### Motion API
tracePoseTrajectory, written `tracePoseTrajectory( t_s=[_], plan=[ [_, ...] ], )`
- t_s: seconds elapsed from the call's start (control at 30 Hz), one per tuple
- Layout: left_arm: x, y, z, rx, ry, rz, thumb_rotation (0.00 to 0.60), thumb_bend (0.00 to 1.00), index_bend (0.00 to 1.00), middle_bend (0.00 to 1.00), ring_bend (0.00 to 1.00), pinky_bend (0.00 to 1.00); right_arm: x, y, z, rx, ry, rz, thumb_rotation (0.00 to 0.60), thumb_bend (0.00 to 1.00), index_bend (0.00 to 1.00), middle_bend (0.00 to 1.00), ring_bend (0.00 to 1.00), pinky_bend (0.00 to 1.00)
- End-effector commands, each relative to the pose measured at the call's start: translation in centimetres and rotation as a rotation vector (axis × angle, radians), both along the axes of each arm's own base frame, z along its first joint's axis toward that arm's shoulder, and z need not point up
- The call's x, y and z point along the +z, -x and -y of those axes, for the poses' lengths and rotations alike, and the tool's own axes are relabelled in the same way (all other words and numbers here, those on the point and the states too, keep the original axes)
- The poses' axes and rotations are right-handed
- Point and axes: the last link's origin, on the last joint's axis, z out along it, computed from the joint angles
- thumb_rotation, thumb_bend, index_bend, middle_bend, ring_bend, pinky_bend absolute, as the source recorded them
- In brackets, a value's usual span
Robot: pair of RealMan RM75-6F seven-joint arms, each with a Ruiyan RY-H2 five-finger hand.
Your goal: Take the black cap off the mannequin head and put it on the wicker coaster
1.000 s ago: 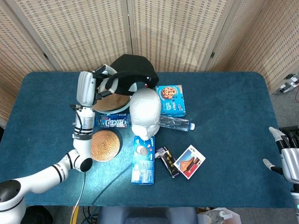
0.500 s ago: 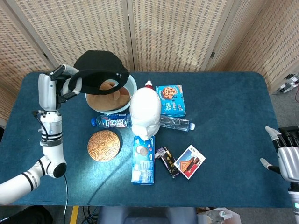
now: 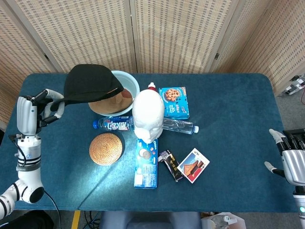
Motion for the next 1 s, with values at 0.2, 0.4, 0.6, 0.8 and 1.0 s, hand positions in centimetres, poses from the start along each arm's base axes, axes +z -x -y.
tracePoseTrajectory(
  t_s=[0.2, 0.4, 0.6, 0.8, 1.0],
  plan=[
    [2.2, 1.2, 1.4, 0.012, -0.052, 0.01, 0.6, 0.39, 0.65, 1.0, 1.0, 1.0, -0.2, 0.0, 0.2, 0.006, -0.008, 0.003, 0.6, 0.03, 0.12, 0.2, 0.1, 0.18],
    [2.6, 3.1, 2.7, 0.044, -0.039, -0.041, 0.6, 0.39, 0.65, 1.0, 1.0, 1.0, -0.2, 0.2, 0.1, -0.002, -0.01, 0.004, 0.6, 0.03, 0.12, 0.2, 0.1, 0.18],
    [1.3, 5.0, 4.2, 0.06, -0.005, -0.134, 0.6, 0.39, 0.66, 1.0, 1.0, 1.0, -0.2, 0.2, 0.1, -0.004, -0.014, 0.004, 0.6, 0.03, 0.12, 0.2, 0.1, 0.18],
    [-0.6, 6.3, 5.2, 0.034, 0.051, -0.214, 0.6, 0.39, 0.66, 1.0, 1.0, 1.0, -0.3, -0.1, 0.0, 0.001, -0.016, 0.001, 0.6, 0.04, 0.12, 0.2, 0.1, 0.18],
    [-2.8, 7.2, 5.6, 0.008, 0.111, -0.232, 0.6, 0.39, 0.66, 1.0, 1.0, 1.0, -0.5, -0.4, -0.1, 0.001, -0.017, -0.002, 0.6, 0.03, 0.12, 0.2, 0.1, 0.18]
  ],
)
